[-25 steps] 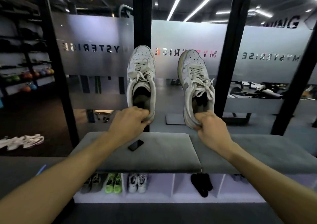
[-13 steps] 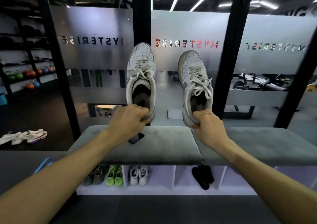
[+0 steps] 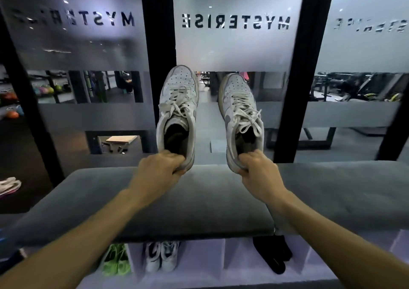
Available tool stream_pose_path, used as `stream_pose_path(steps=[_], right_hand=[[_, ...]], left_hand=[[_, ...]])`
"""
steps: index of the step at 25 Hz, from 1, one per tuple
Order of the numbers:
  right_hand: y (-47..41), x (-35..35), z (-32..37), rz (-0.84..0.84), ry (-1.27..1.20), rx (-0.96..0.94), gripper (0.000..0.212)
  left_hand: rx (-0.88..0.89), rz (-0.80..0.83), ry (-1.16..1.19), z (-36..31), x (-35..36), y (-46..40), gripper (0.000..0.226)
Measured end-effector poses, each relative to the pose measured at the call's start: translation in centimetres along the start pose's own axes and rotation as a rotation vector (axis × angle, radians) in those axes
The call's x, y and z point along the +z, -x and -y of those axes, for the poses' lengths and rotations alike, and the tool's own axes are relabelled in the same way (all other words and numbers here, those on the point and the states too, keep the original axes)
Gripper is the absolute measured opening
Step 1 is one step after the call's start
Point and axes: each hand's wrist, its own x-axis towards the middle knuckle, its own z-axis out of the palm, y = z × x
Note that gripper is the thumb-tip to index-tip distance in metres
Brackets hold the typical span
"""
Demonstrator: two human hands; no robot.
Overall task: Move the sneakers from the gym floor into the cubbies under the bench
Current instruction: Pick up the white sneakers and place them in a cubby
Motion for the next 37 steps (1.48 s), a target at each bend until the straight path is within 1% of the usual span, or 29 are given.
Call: stream_pose_path(steps=[3,5,8,11,15,17,20,23,27,28,32,37], right_hand=[[-0.5,7.9,-3.2,-0.003,-0.022,-0.026,0.026],[0.8,12.1,-4.3,0.007,-0.013,-0.039,0.031],[4.1,16.6,-4.9,0.058,-0.01,-0.01,0.027],[8.9,20.3,-4.1,0.128,-0.032,0.021,0.025],[16.4,24.1,-2.7,0.203,-0.029,0.02,0.016],[20.4,26.1,-2.2,0.24,0.005,0.043,0.018],[27.0,29.3,-1.3,0.313,0.036,0.084,0.022],[33.9,32.0,-0.6,0.407,0.031,0.1,0.025],[41.8,34.2,0.2,0.494,-0.007,0.166,0.021],[43.5,34.7,0.4,0.516,-0.016,0.179,0.019],[47.2,36.9,0.0,0.558,-0.042,0.207,0.015],[45.6,41.7,-2.0,0.594,-0.022,0.232,0.013]], left_hand=[[0.005,-0.013,0.006,2.6,7.4,0.8,0.031],[-0.006,-0.011,0.026,3.7,11.0,2.5,0.029],[-0.007,0.041,0.008,4.1,14.7,6.5,0.025],[-0.009,0.047,-0.034,3.9,17.7,12.3,0.03],[-0.014,0.107,0.028,3.8,21.0,20.5,0.036],[-0.011,0.122,0.063,3.3,22.5,24.4,0.035],[-0.036,0.175,0.112,1.6,25.1,30.9,0.027],[-0.061,0.234,0.144,-0.9,27.3,37.4,0.03],[-0.196,0.447,0.231,-4.0,29.5,44.2,0.03],[-0.217,0.479,0.239,-4.5,30.2,45.8,0.029],[-0.238,0.519,0.279,-5.5,33.5,49.3,0.031],[-0.269,0.553,0.276,-4.9,39.2,48.4,0.027]])
